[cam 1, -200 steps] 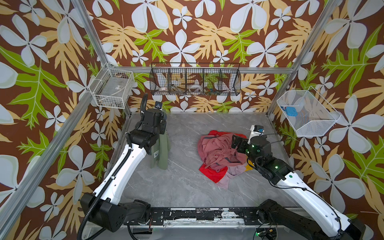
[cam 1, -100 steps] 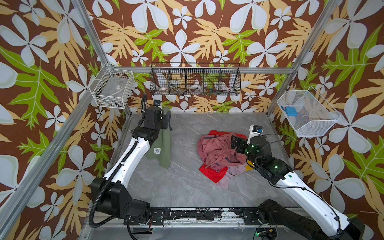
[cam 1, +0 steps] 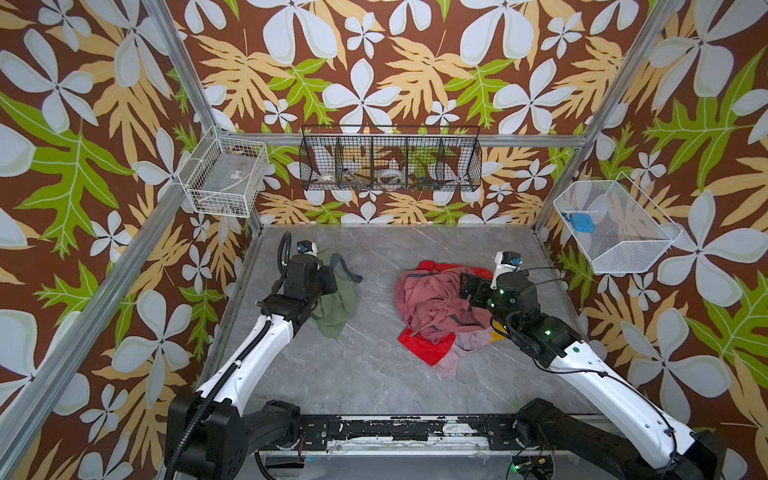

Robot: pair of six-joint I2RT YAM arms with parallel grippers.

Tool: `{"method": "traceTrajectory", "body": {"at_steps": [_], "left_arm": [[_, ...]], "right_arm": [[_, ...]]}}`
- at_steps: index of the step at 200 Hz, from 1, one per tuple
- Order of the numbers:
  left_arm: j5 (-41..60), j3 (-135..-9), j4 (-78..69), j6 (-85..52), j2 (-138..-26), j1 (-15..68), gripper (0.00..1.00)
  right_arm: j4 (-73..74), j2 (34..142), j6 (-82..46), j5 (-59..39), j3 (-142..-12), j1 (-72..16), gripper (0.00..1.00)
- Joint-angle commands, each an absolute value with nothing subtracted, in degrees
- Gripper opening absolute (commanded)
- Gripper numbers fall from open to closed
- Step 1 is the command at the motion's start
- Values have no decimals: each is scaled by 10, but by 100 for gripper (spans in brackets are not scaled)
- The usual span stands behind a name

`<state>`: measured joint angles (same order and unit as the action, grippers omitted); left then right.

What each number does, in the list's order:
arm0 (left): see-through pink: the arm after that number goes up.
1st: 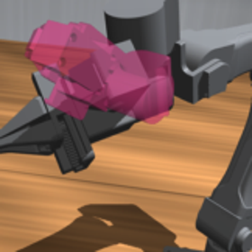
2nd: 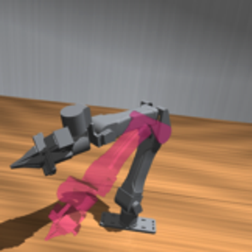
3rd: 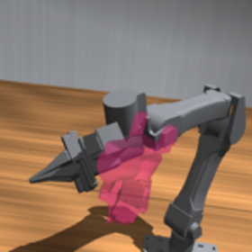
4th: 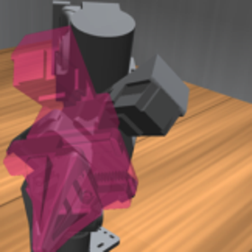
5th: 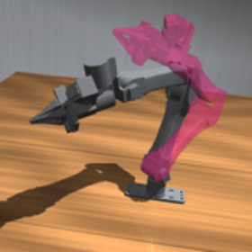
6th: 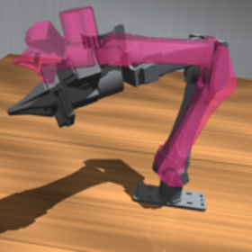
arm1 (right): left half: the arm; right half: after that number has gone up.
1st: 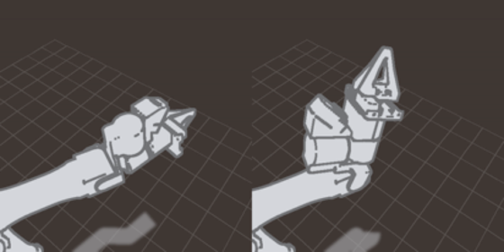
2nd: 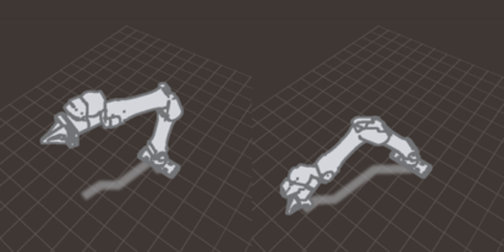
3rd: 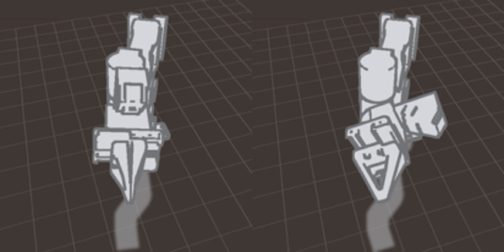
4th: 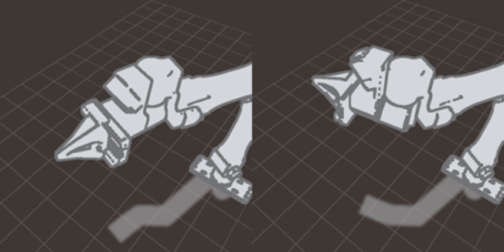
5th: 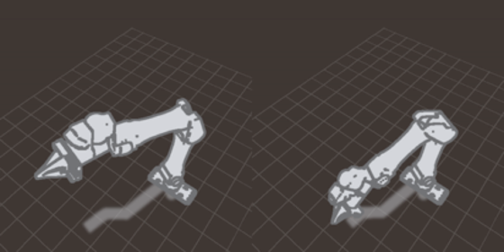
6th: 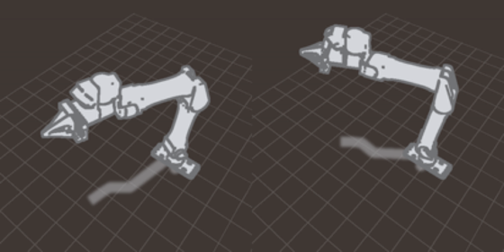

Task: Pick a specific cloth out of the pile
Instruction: 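Lower the green shirt onto the table with the left gripper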

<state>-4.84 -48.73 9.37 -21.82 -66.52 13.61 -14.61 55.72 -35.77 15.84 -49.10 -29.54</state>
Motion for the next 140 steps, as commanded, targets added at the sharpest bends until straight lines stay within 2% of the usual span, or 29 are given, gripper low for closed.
{"method": "traceTrajectory", "body": {"at_steps": [1,83,140], "left_arm": [[-49,-454,72,-265,-634,135,0],[-20,-370,88,-322,-626,135,0],[-29,-367,131,-346,-682,135,0]], "right_arm": [[-133,560,-362,154,-489,-296,93],[-136,565,-363,148,-489,-296,93],[-141,562,-363,151,-485,-295,93]]}}
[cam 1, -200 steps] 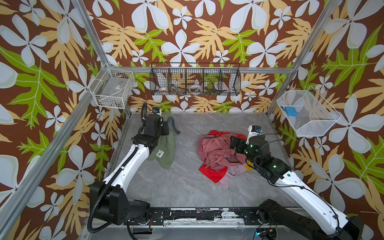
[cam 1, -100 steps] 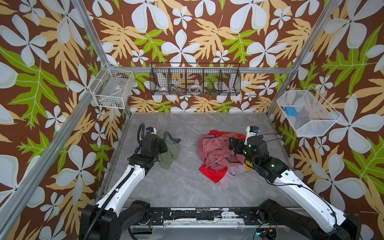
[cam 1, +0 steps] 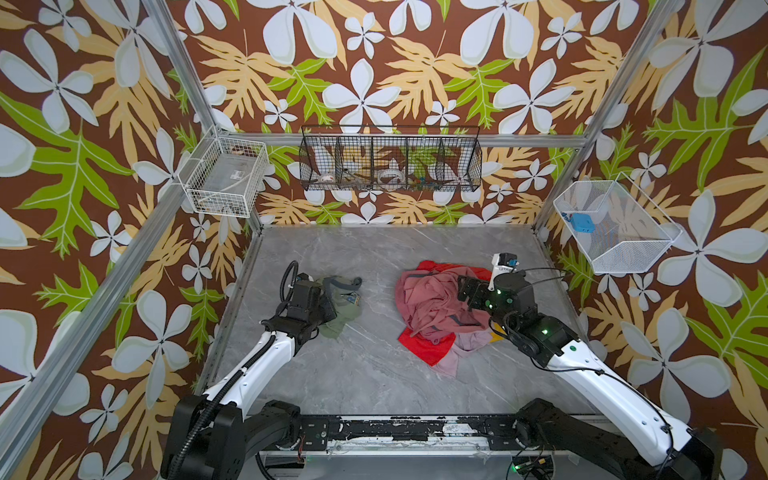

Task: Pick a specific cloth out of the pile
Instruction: 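Lower the green shirt onto the table with the left gripper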

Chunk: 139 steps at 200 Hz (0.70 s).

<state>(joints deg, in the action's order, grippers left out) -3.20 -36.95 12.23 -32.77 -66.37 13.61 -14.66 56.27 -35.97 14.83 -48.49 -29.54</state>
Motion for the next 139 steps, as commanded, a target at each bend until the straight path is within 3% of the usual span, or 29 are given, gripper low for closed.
{"method": "traceTrajectory", "body": {"at_steps": [1,47,61,73,93,110,139], "left_arm": [[-28,-367,131,-346,-683,135,0],[-37,-367,130,-370,-742,124,0],[-38,-359,127,-383,-754,105,14],[-30,-349,113,-395,-758,93,36],[-22,-339,95,-407,-758,90,52],[-16,-336,93,-411,-751,91,61],[-36,-340,123,-405,-725,90,63]], "right_arm": [[-141,562,-362,151,-485,-296,93],[-149,554,-358,158,-485,-296,93],[-151,547,-357,162,-481,-296,93],[-149,541,-357,165,-475,-296,93],[-149,534,-356,170,-468,-295,94],[-150,530,-354,173,-466,-295,94],[-156,527,-344,179,-470,-295,95]]}}
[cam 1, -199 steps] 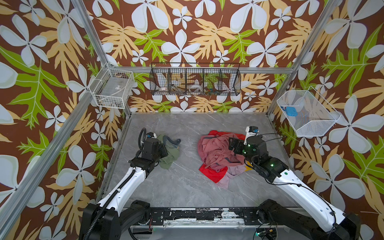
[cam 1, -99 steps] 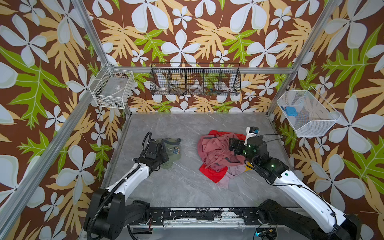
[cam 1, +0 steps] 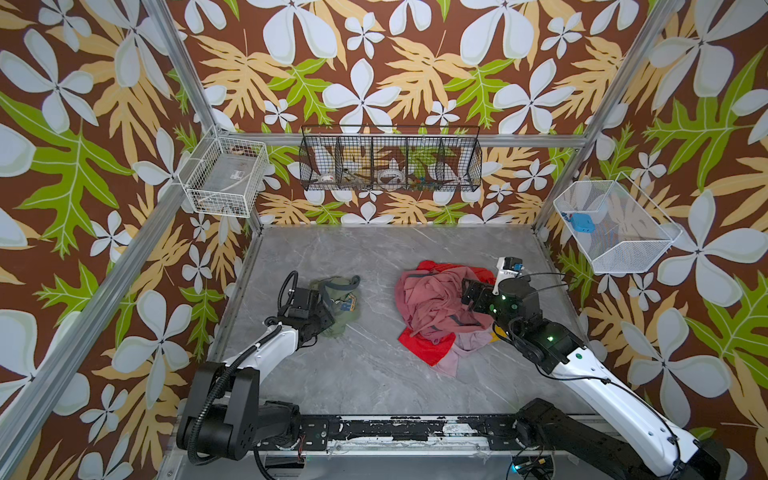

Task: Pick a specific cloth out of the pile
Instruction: 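Lower the green shirt onto the table with the left gripper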

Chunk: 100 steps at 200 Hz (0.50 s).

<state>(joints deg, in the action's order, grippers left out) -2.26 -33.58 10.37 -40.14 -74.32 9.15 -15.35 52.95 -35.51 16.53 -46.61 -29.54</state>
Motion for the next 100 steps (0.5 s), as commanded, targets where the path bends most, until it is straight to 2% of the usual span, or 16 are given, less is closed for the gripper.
{"method": "traceTrajectory", "body": {"at_steps": [1,35,100], "left_arm": [[-38,-340,125,-406,-723,90,63],[-105,-336,171,-424,-643,91,69],[-210,-403,267,-392,-547,95,69]], "right_arm": [[-156,527,-344,179,-470,-295,95],[-160,522,-336,187,-472,-295,96],[-156,526,-328,191,-481,-296,96]]}}
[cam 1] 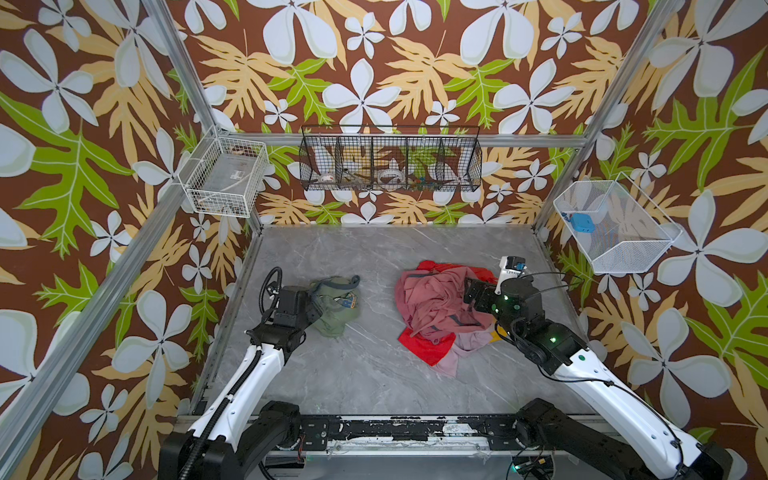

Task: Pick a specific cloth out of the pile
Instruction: 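Lower the green shirt onto the table with the left gripper, then open the left gripper and lift it off the green shirt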

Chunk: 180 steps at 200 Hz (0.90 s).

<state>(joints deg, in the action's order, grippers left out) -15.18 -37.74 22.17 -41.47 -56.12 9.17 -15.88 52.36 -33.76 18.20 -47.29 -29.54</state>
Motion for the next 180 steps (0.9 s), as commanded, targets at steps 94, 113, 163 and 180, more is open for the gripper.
{"method": "traceTrajectory", "body": {"at_steps": [94,113,163,180], "left_arm": [[-373,-521,307,-310,-609,275,74],[-340,-522,295,-291,-637,281,76],[-265,-532,298,-254,-747,281,88],[-251,-528,288,-252,-771,281,100]], "right_arm": [[-159,530,-328,176,-490,-296,96],[-158,531,-327,172,-491,-296,96],[-161,533,-320,162,-494,-296,96],[-161,535,-318,156,-493,-296,96]]}}
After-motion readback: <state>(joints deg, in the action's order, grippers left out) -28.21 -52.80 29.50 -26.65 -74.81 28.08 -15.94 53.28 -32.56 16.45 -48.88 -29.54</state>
